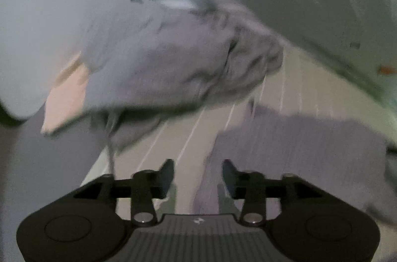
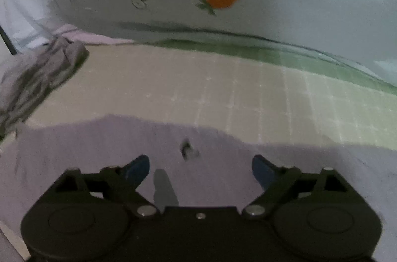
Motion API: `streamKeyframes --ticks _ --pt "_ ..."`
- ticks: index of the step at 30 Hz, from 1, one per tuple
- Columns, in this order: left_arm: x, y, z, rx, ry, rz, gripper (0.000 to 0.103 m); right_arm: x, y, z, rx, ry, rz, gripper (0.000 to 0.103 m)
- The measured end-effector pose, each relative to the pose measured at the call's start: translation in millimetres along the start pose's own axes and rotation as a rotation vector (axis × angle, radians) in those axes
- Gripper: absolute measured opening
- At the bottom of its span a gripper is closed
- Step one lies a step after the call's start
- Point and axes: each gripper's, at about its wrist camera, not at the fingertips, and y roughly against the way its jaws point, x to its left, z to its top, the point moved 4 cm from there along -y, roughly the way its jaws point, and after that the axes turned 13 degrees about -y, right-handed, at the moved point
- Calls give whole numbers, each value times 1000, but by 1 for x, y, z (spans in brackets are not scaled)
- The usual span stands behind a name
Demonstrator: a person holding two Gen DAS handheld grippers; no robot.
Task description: Fold clothes
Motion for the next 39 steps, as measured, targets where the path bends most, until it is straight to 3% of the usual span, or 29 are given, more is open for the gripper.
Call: streamKeyframes --ticks 6,11,13,14,16,20,23,26,28,30,32,39 --pt "-27 -51 45 -35 -101 -64 52 -28 23 -21 9 -84 -59 98" --pt "-54 -97 52 39 -174 -136 41 -48 37 -31 13 -132 -98 98" --pt "-60 -101 53 23 -204 -105 22 -55 38 -33 20 -136 -120 98" --pt "-61 -102 54 25 -211 -96 4 -58 39 -35 24 -138 -132 98" --pt "-56 -98 59 5 -192 -67 2 -63 41 -38 32 -151 -143 98" --pt "-31 -63 81 -121 -155 55 2 -72 46 -45 39 -159 -166 98" --pt "1 -45 102 -219 -28 136 2 -77 51 -50 36 -166 -171 98" --pt "15 -46 112 -234 35 213 6 -81 55 -55 38 -180 -169 98" --pt "11 -47 113 -209 21 257 22 -83 58 -59 35 -189 -169 98" --pt "2 -38 110 -212 30 200 45 -86 64 -61 23 -198 -169 98" --pt "-13 -28 100 -204 47 123 55 -91 72 -63 3 -216 -166 98" --pt "-91 20 43 -86 40 -62 65 -131 115 -77 -97 -294 -198 101"
